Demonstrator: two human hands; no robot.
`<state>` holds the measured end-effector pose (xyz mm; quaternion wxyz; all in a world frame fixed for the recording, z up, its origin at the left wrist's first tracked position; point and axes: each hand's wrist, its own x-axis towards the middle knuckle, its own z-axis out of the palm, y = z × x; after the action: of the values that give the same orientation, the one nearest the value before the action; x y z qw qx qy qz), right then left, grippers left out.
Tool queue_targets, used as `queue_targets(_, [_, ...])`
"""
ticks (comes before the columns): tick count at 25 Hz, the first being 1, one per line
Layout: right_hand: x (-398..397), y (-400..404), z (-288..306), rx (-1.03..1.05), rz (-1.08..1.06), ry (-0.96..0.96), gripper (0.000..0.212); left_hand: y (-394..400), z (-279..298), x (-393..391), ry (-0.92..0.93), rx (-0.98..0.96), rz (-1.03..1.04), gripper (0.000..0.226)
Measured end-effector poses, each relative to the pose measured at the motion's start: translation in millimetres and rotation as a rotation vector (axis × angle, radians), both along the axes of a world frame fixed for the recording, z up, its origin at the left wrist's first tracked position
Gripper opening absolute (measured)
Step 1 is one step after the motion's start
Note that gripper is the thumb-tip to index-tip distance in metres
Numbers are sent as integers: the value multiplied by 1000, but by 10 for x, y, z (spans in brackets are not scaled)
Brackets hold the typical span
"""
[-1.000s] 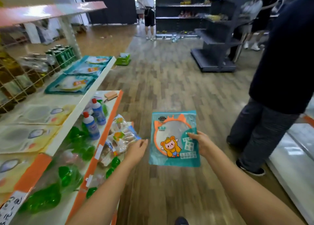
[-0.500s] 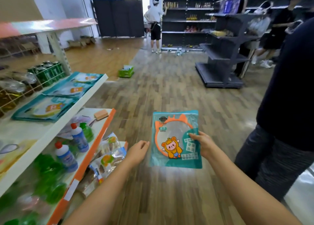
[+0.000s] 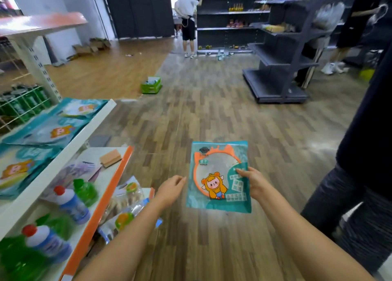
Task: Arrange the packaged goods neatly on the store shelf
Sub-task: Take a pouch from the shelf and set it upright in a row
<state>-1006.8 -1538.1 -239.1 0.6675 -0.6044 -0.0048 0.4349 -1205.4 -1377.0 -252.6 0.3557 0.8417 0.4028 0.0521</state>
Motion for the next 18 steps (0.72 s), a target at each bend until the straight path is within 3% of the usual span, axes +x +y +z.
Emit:
queue_targets(7, [894, 1013, 290, 53, -48, -40, 7, 1272, 261, 1001, 99, 256, -131, 36])
queue_targets(14, [1638, 1642, 166, 11, 4, -11, 8, 1803, 176, 1760, 205, 341, -203, 35])
queue_targets(18, [2214, 2214, 246, 0, 120, -34, 7, 2187, 233, 2236, 210, 354, -119, 35])
